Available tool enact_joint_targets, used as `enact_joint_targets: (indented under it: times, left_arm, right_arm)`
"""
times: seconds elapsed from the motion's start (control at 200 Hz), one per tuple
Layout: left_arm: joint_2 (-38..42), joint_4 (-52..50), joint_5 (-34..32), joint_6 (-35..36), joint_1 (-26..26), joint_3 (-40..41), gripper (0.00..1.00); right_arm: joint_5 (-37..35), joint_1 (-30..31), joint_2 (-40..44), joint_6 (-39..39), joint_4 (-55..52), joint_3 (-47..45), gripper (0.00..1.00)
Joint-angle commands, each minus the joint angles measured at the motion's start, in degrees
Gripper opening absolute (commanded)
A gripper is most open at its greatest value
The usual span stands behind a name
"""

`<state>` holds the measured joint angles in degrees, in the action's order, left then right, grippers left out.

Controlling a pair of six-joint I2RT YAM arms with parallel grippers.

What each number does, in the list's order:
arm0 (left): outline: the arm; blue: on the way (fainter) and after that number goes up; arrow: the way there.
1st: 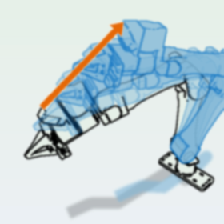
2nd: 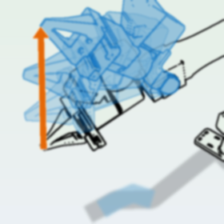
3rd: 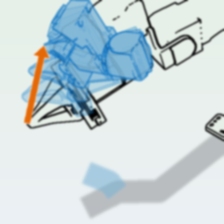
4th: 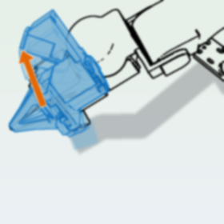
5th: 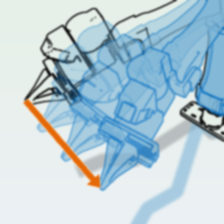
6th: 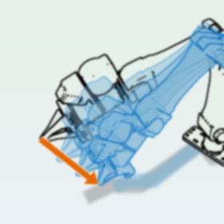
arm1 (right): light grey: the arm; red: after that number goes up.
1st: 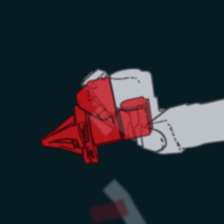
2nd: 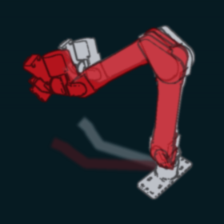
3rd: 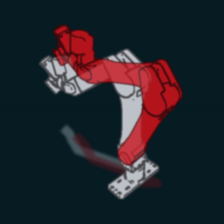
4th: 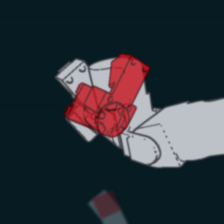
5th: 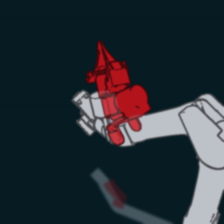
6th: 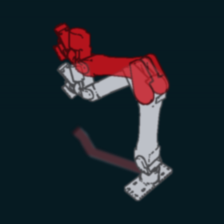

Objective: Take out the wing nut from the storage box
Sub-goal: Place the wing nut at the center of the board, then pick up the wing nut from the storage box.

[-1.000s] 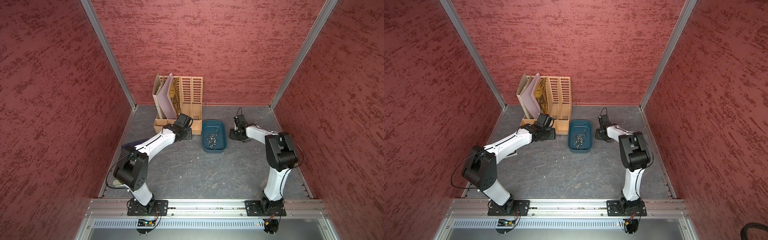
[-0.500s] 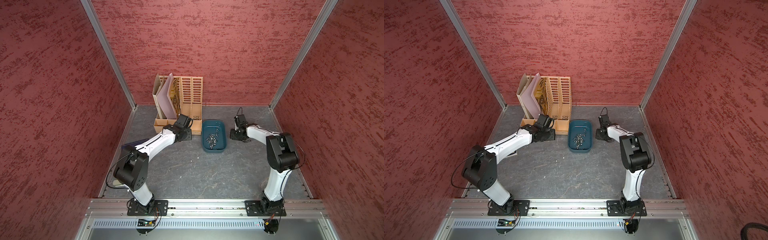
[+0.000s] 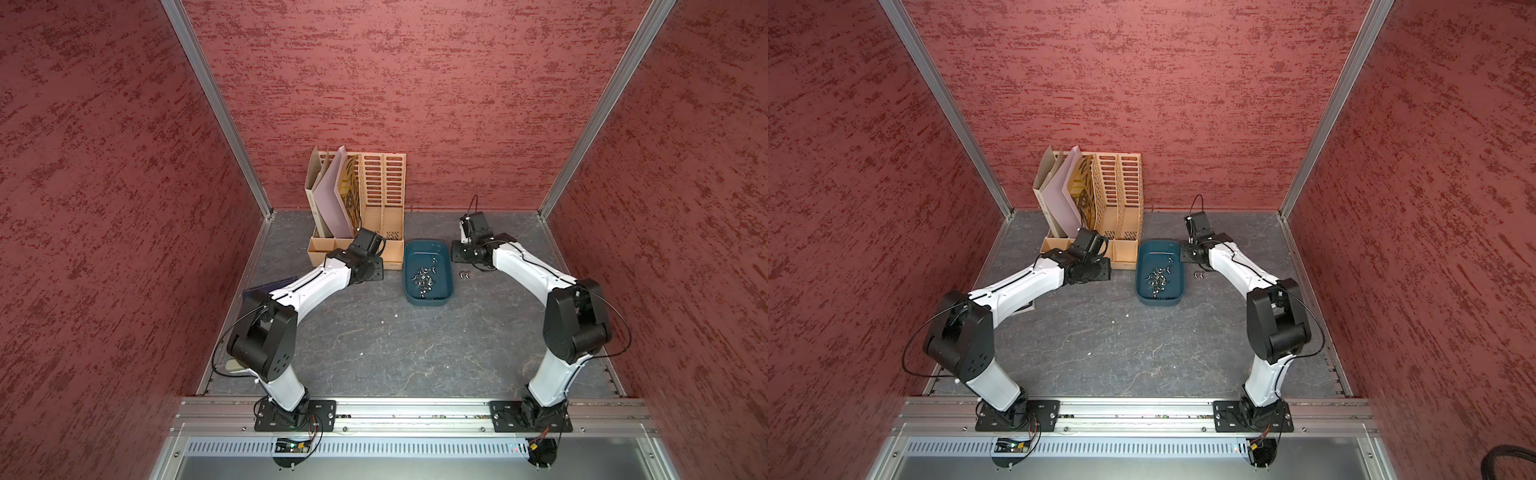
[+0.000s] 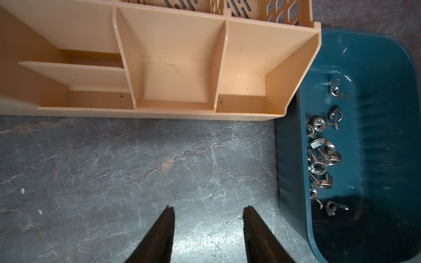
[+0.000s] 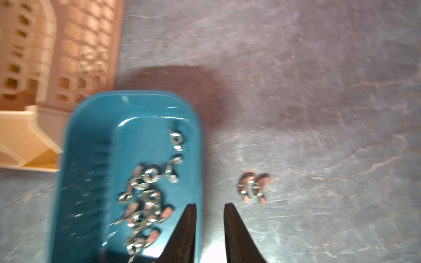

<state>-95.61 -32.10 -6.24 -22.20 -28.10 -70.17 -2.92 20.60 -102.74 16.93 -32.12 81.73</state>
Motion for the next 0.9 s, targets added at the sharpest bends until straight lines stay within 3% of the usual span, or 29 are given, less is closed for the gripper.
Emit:
enact_joint_targets:
  times: [0.0, 0.366, 0.897]
  left_arm:
    - [-0.01, 0.56, 0.53, 0.2, -0.38, -0.84, 0.52]
    - [0.69, 0.24, 0.18, 0.26, -0.38, -0.76, 0.52]
    - [1.75, 0.24, -0.32, -0.05, -0.4, 0.47, 0.52]
  right_arm:
    - [-1.45, 3.41, -1.38, -0.99, -2.78, 4.4, 0.26]
    - [-0.5, 7.61, -12.32, -1.22, -4.72, 14.12, 0.26]
    - [-10.61, 6.47, -22.45, -7.4, -10.39, 21.62, 0.23]
